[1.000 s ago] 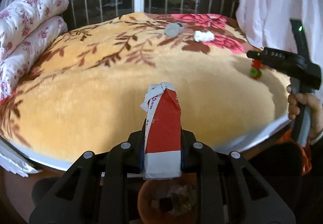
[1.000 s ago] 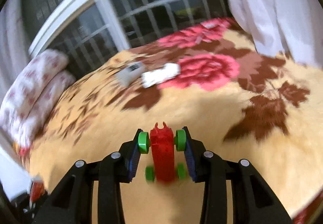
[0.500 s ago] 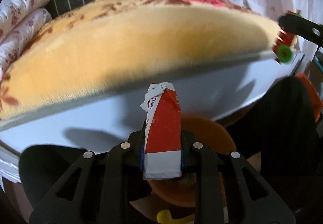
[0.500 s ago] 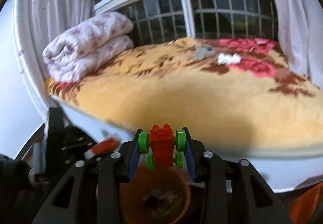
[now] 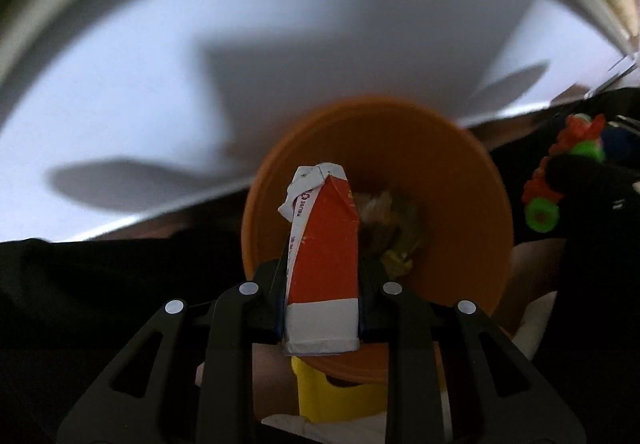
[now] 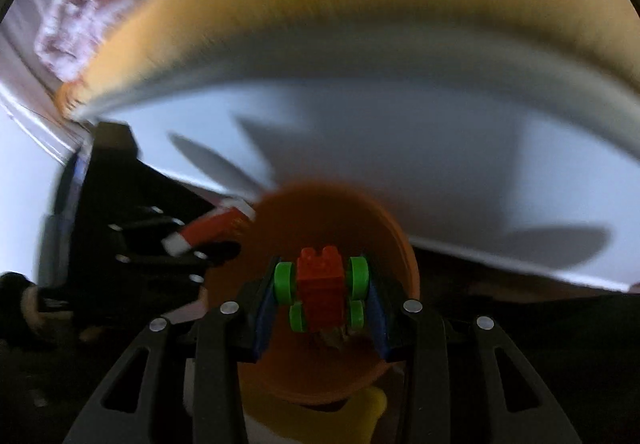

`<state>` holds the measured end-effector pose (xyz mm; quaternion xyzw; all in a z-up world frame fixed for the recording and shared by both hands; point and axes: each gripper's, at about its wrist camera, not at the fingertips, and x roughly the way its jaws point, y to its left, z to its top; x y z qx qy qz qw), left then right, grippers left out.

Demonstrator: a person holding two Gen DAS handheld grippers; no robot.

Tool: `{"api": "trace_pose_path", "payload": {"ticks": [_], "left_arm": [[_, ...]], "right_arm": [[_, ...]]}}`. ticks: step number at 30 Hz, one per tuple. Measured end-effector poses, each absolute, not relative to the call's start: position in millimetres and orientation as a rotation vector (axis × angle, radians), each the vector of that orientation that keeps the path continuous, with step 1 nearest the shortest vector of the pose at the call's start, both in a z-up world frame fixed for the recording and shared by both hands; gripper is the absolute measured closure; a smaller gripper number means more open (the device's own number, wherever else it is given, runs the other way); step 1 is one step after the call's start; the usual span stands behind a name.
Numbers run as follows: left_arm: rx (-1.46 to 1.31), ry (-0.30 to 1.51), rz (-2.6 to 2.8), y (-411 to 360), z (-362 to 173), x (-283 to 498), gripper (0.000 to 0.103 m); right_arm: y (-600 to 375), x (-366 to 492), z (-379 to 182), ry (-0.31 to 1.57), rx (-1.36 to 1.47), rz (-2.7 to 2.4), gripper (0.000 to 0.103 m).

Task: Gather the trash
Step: 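Lower the carton and toy car into the orange bucket and open both grippers, then grasp the white cloth with the right gripper while the left grasps the grey cylinder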

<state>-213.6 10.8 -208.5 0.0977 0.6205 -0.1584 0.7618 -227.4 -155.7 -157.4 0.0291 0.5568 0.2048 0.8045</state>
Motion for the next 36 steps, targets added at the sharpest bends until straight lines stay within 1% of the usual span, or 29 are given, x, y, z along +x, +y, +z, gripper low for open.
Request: {"api": "trace_pose_path", "payload": {"ticks": [3, 8, 9, 10, 11, 12, 13, 19, 24, 27, 28, 30, 31, 32, 36], "left_arm": [[0.248, 1.372, -0.343, 5.3, -218.5, -214.3, 0.08], [0.265, 1.388, -0.346, 3.0, -224.1, -213.3, 0.079], [0.266, 1.393, -0.344, 3.3, -225.2, -213.8, 0.077], [0.274, 1.392, -0.334, 4.1, -225.3, -213.6, 0.069], [0.277, 1.392, -0.331, 1.4, -225.9, -212.2, 0.062], [0.281, 1.391, -0.328, 1.7, -226.0, -209.7, 0.04], [0.295, 1.38, -0.318, 0.6, -224.2, -210.5, 0.027], [0.315, 1.346, -0.317, -3.6, -217.2, -214.9, 0.026], [0.289, 1.299, -0.327, -1.1, -199.1, -217.3, 0.026], [0.279, 1.233, -0.355, 8.2, -164.7, -222.5, 0.026], [0.283, 1.188, -0.366, 11.5, -147.8, -224.2, 0.026], [0.285, 1.116, -0.378, 15.6, -118.3, -226.1, 0.026], [0.275, 1.062, -0.385, 19.9, -96.3, -226.5, 0.024], [0.265, 1.027, -0.386, 22.4, -82.3, -224.5, 0.023], [0.194, 0.893, -0.368, 30.0, -28.4, -205.3, 0.017]], "right_arm": [[-149.9, -224.5, -175.7, 1.258, 0.045, 0.441, 0.064], [-140.9, -226.9, -181.7, 1.282, 0.02, 0.462, 0.064], [-139.2, -227.1, -183.2, 1.29, 0.015, 0.463, 0.06], [-137.3, -227.5, -184.9, 1.298, 0.009, 0.46, 0.048], [-136.6, -228.0, -185.2, 1.298, 0.003, 0.451, 0.042], [-136.5, -228.8, -184.8, 1.294, 0.0, 0.442, 0.04], [-137.0, -229.6, -183.5, 1.292, 0.007, 0.44, 0.04], [-144.8, -239.1, -171.9, 1.271, 0.039, 0.406, 0.04], [-162.6, -251.1, -143.9, 1.221, 0.04, 0.39, 0.04], [-176.4, -255.0, -111.8, 1.173, 0.055, 0.403, 0.04], [-182.6, -255.4, -93.2, 1.139, 0.068, 0.413, 0.04], [-196.2, -246.7, -68.7, 1.092, 0.076, 0.419, 0.036], [-202.0, -241.6, -51.8, 1.055, 0.08, 0.414, 0.033], [-207.8, -235.5, -36.9, 1.027, 0.086, 0.407, 0.032], [-232.8, -191.9, 8.1, 0.915, 0.119, 0.368, 0.032]]}}
